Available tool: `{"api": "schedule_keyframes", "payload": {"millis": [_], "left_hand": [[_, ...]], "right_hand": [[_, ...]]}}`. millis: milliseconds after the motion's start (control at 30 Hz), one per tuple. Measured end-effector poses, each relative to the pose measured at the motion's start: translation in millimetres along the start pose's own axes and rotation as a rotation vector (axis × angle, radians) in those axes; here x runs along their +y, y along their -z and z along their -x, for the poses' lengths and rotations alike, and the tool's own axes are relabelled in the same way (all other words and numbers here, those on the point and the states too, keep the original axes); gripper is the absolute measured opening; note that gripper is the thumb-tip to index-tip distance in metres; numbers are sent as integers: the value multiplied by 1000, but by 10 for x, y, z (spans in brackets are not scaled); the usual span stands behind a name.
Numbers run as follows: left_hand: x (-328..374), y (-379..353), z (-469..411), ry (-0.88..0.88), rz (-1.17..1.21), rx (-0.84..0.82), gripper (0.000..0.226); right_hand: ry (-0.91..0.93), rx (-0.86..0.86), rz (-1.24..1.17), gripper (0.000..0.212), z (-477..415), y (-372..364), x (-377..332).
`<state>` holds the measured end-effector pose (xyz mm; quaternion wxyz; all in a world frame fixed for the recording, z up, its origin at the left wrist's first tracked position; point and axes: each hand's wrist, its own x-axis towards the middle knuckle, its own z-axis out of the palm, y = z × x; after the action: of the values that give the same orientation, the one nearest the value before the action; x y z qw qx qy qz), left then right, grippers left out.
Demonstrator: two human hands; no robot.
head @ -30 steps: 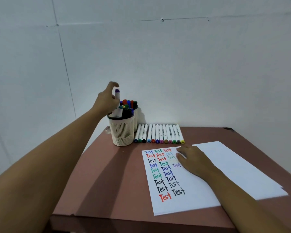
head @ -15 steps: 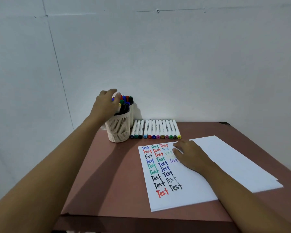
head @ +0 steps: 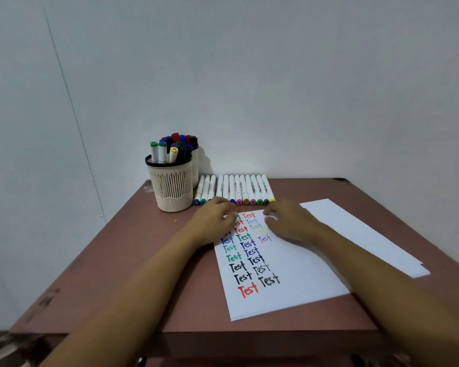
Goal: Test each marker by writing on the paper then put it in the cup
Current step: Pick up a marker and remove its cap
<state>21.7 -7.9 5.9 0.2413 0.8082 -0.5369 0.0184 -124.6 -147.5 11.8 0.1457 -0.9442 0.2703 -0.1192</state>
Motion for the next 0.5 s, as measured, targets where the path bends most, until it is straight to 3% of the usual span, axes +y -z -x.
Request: {"api": "schedule_keyframes", "payload": {"millis": [100,200,433,500], "left_hand": [[-1,-36,22,20,-21,-95,43],[2,-37,27,29,-47,-108,46],[4,-42,27,27,-55,-113,46],[10,-40,26,30,-59,-115,46]], "right_hand": [[-137,97,-185,30,-204,116,-6],[-228,181,-157,36,-435,166,-25],[-329,182,-85,18,-586,-16,22],[-350,211,-24,23,-613,-77,19]]}}
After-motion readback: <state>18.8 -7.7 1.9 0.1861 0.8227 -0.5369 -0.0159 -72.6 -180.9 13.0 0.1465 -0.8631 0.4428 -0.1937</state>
